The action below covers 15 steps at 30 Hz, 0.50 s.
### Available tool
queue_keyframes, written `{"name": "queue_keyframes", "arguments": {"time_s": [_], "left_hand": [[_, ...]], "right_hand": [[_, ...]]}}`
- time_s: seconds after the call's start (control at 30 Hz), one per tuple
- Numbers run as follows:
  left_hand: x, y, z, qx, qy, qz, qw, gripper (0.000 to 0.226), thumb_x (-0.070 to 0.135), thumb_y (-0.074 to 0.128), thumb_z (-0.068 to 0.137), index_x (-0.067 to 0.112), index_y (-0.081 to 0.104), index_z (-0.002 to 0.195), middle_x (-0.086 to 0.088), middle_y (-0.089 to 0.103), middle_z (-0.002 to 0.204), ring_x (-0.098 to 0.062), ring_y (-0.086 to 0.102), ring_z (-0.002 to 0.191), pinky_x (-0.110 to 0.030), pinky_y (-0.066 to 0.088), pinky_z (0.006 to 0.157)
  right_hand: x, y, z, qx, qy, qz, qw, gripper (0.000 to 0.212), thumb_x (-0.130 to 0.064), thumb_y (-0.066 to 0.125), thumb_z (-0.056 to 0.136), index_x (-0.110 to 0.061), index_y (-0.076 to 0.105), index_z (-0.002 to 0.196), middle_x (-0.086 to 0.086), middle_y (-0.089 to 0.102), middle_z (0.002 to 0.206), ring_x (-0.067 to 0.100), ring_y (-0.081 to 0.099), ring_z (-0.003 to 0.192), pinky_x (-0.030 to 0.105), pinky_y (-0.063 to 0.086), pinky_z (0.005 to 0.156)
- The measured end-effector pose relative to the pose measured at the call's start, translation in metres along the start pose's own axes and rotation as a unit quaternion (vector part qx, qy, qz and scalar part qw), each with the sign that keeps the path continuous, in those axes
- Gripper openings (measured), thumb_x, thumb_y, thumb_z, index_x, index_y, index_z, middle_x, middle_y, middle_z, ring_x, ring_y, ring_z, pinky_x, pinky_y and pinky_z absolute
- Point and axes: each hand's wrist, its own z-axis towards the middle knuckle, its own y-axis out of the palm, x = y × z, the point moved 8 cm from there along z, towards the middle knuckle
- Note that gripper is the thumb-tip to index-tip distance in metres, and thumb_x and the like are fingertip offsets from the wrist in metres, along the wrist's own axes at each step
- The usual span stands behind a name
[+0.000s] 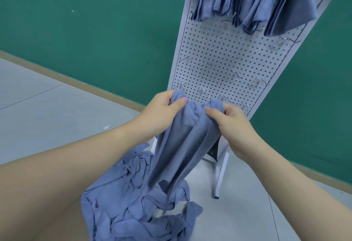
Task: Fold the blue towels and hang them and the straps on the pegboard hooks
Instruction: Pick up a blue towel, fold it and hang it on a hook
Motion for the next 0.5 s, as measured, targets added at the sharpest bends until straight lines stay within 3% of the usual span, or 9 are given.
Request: {"name": "queue_keyframes", "arguments": {"time_s": [0.07, 0.17, 0.27, 0.33, 0.4, 0.5], "left_hand": [[-0.002, -0.009, 0.003, 0.036, -0.002, 0.012, 0.999, 0.034, 0.032, 0.048, 0.107, 0.002, 0.061, 0.097, 0.006, 0.056, 0.082, -0.009, 0.05, 0.078, -0.032, 0.041, 0.08], [-0.004, -0.023, 0.005, 0.089, 0.006, 0.052, 0.995, 0.027, 0.024, 0.038, 0.111, 0.016, 0.057, 0.093, 0.009, 0.055, 0.082, -0.009, 0.049, 0.075, -0.03, 0.04, 0.073], [-0.005, -0.038, 0.006, 0.154, 0.007, 0.094, 0.984, 0.03, 0.024, 0.035, 0.111, 0.017, 0.044, 0.083, 0.006, 0.042, 0.077, -0.015, 0.036, 0.07, -0.034, 0.033, 0.068], [-0.004, -0.047, 0.009, 0.17, 0.007, 0.096, 0.981, 0.034, 0.025, 0.037, 0.11, 0.019, 0.035, 0.076, 0.005, 0.034, 0.073, -0.017, 0.029, 0.068, -0.035, 0.029, 0.066], [-0.005, -0.052, 0.012, 0.161, 0.006, 0.079, 0.984, 0.035, 0.029, 0.045, 0.108, 0.018, 0.038, 0.076, 0.004, 0.035, 0.072, -0.017, 0.031, 0.068, -0.034, 0.03, 0.067], [-0.008, -0.056, 0.014, 0.154, -0.003, 0.086, 0.984, 0.034, 0.03, 0.061, 0.1, 0.0, 0.052, 0.089, -0.004, 0.046, 0.081, -0.016, 0.041, 0.073, -0.035, 0.037, 0.07]], "right_hand": [[-0.001, -0.012, 0.003, 0.041, -0.012, -0.107, 0.993, 0.032, -0.025, 0.06, 0.101, 0.006, 0.062, 0.096, 0.007, 0.051, 0.066, 0.006, 0.041, 0.048, 0.017, 0.033, 0.046], [0.006, -0.026, 0.009, 0.071, 0.003, -0.145, 0.987, 0.029, -0.019, 0.054, 0.099, 0.01, 0.053, 0.092, 0.003, 0.033, 0.065, 0.009, 0.024, 0.044, 0.02, 0.023, 0.041], [0.01, -0.034, 0.007, 0.089, 0.034, -0.127, 0.987, 0.022, -0.013, 0.05, 0.094, 0.007, 0.052, 0.087, 0.007, 0.038, 0.069, 0.019, 0.033, 0.063, 0.028, 0.028, 0.055], [0.018, -0.036, 0.007, 0.083, 0.08, -0.008, 0.993, 0.018, -0.013, 0.057, 0.097, -0.001, 0.06, 0.084, 0.009, 0.052, 0.073, 0.022, 0.046, 0.07, 0.032, 0.043, 0.059], [0.025, -0.03, 0.005, 0.06, 0.139, 0.14, 0.979, 0.015, -0.013, 0.062, 0.1, 0.0, 0.068, 0.096, 0.014, 0.066, 0.088, 0.025, 0.058, 0.077, 0.036, 0.056, 0.073], [0.023, -0.027, 0.004, 0.055, 0.148, 0.214, 0.964, 0.015, -0.015, 0.064, 0.101, 0.0, 0.069, 0.1, 0.011, 0.076, 0.093, 0.018, 0.069, 0.077, 0.034, 0.059, 0.083]]}}
